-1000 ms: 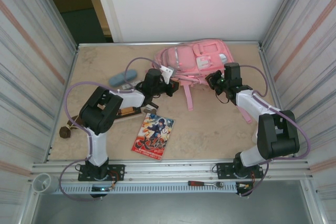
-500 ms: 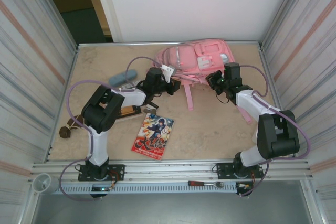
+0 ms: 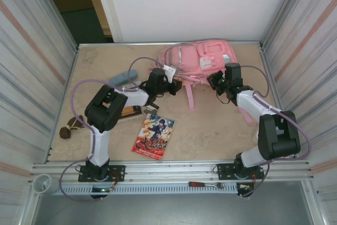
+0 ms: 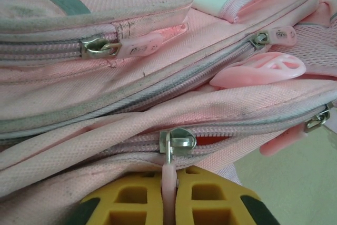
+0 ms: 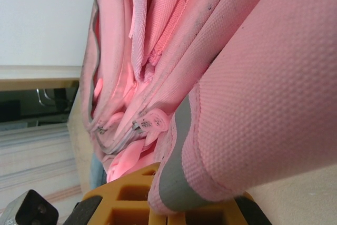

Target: Pack the student bag

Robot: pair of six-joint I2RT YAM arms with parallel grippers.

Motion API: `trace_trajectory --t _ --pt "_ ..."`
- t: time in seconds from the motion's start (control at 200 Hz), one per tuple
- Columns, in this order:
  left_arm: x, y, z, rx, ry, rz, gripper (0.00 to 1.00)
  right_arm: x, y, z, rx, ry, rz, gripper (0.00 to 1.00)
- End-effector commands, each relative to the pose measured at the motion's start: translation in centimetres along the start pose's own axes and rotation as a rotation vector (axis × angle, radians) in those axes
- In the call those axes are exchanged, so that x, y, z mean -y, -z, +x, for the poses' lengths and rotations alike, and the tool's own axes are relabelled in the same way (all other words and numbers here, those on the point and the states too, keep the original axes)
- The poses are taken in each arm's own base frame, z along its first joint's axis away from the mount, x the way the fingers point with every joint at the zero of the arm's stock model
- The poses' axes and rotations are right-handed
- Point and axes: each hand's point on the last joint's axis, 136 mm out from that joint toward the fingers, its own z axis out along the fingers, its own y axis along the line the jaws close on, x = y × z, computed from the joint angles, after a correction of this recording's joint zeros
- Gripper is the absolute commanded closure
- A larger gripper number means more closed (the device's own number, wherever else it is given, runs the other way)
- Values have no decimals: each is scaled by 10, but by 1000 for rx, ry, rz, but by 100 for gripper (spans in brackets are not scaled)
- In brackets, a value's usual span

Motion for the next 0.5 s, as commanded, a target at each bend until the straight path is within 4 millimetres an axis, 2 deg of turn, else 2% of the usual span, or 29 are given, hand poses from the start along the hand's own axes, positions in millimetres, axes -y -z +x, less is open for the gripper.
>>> trace_trajectory --t 0.0,0.14,0.386,0.496 --pt "-14 -1 -4 17 -13 -70 99 -25 8 -6 12 37 -67 98" --pt "-21 10 -3 15 -43 -127 100 -17 9 -11 23 37 -50 98" --pt "-51 46 -4 1 -78 -262 100 6 17 -25 37 109 35 98" --pt "-58 59 -3 -17 -101 -287 100 16 15 -28 8 148 69 98"
